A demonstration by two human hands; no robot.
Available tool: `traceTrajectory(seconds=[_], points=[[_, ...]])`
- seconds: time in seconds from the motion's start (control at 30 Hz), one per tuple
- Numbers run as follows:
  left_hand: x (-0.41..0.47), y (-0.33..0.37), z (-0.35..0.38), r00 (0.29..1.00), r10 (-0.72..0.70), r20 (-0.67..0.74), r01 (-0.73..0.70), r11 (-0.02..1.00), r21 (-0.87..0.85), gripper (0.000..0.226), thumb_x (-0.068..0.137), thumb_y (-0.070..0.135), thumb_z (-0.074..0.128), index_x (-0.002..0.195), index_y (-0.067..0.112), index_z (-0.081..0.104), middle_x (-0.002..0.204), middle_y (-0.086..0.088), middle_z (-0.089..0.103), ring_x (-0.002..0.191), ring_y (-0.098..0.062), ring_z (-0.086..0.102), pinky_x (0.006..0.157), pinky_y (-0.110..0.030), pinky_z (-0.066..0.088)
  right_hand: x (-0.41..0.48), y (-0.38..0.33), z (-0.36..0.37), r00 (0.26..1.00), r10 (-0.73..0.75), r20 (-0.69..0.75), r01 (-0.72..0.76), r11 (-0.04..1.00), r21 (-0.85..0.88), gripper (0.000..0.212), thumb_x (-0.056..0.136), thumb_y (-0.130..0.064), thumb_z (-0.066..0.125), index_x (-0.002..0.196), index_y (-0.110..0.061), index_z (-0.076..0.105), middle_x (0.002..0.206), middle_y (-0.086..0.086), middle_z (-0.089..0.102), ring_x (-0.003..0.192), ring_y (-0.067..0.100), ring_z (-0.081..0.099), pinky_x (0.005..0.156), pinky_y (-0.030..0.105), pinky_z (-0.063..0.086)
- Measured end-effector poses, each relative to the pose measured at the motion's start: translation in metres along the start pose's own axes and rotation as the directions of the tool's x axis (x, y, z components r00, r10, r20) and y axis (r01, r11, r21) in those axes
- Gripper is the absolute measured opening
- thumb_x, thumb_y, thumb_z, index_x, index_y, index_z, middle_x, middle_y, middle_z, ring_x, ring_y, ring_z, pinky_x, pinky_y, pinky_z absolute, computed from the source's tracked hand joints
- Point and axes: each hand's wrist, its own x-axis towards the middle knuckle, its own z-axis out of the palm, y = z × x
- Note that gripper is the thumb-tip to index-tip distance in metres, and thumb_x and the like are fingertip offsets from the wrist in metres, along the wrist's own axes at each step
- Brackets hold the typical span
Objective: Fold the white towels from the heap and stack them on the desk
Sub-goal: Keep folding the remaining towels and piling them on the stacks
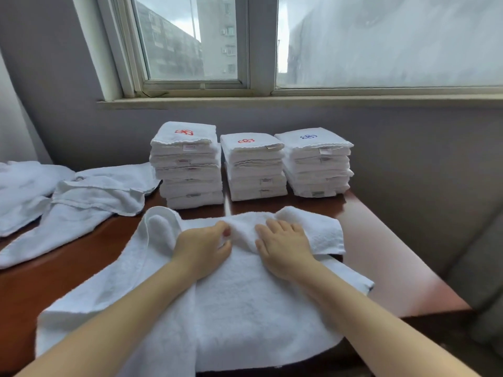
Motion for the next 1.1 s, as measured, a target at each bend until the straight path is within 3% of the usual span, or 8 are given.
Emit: traceTrajectory(seconds=[0.2,0.47,0.67,0.77,0.9,1.1], points=[[0.033,0.044,0.018,0.998,0.064,0.014,-0.063,0.996,-0.07,0.027,0.094,0.042,0.048,0.117,0.029,0.053,0.093,0.003,0.07,0.086,-0.023,0.064,0.068,-0.03,0.042,0.0,0.057,-0.002,0.998,0.067,-0.009,-0.067,0.998,-0.011,0.042,0.103,-0.04,0.026,0.141,-0.028,0.04,0.144,-0.003,0.043,0.133,0.019,0.038,0.106,0.038,0.025],[0.069,0.102,0.037,0.989,0.135,-0.055,-0.144,0.97,-0.196,0.024,0.091,0.038,0.053,0.112,0.028,0.062,0.087,0.004,0.07,0.08,-0.022,0.064,0.064,-0.027,0.033,-0.006,0.124,-0.007,0.983,0.182,-0.027,-0.182,0.983,-0.004,0.04,0.102,-0.039,0.029,0.139,-0.032,0.044,0.143,-0.007,0.045,0.133,0.016,0.039,0.105,0.034,0.023],[0.061,0.107,0.014,0.993,0.093,-0.07,-0.113,0.92,-0.375,0.012,0.09,0.03,0.058,0.095,0.026,0.068,0.075,0.011,0.06,0.077,-0.016,0.062,0.064,-0.029,0.044,-0.007,0.123,-0.016,0.987,0.162,0.009,-0.162,0.987,0.005,0.039,0.103,-0.035,0.031,0.138,-0.03,0.047,0.14,-0.008,0.048,0.132,0.017,0.042,0.105,0.035,0.026],[0.049,0.088,-0.016,0.994,0.086,-0.069,-0.109,0.846,-0.522,0.01,0.091,0.028,0.06,0.093,0.027,0.069,0.084,0.015,0.065,0.085,-0.005,0.06,0.076,-0.03,0.05,-0.006,0.109,-0.034,0.983,0.184,-0.006,-0.18,0.971,0.158,0.041,0.102,-0.031,0.04,0.142,-0.026,0.047,0.146,-0.005,0.048,0.133,0.019,0.043,0.106,0.035,0.031],[0.016,0.033,-0.056,0.995,-0.056,-0.081,0.003,0.839,-0.544,0.011,0.087,0.037,0.058,0.088,0.035,0.069,0.084,0.022,0.065,0.08,0.002,0.061,0.074,-0.025,0.049,-0.002,0.045,-0.057,0.98,-0.011,-0.197,0.09,0.912,0.4,0.036,0.097,-0.028,0.055,0.133,-0.027,0.057,0.135,-0.011,0.057,0.127,0.011,0.047,0.1,0.03,0.04],[-0.052,-0.051,-0.078,0.938,-0.343,0.056,0.328,0.822,-0.466,0.012,0.092,0.028,0.059,0.091,0.037,0.067,0.087,0.015,0.068,0.084,-0.001,0.062,0.078,-0.036,0.054,0.006,-0.064,-0.061,0.909,-0.385,-0.162,0.415,0.787,0.458,0.029,0.092,-0.035,0.063,0.121,-0.033,0.065,0.121,-0.017,0.064,0.114,0.001,0.05,0.091,0.026,0.046]])
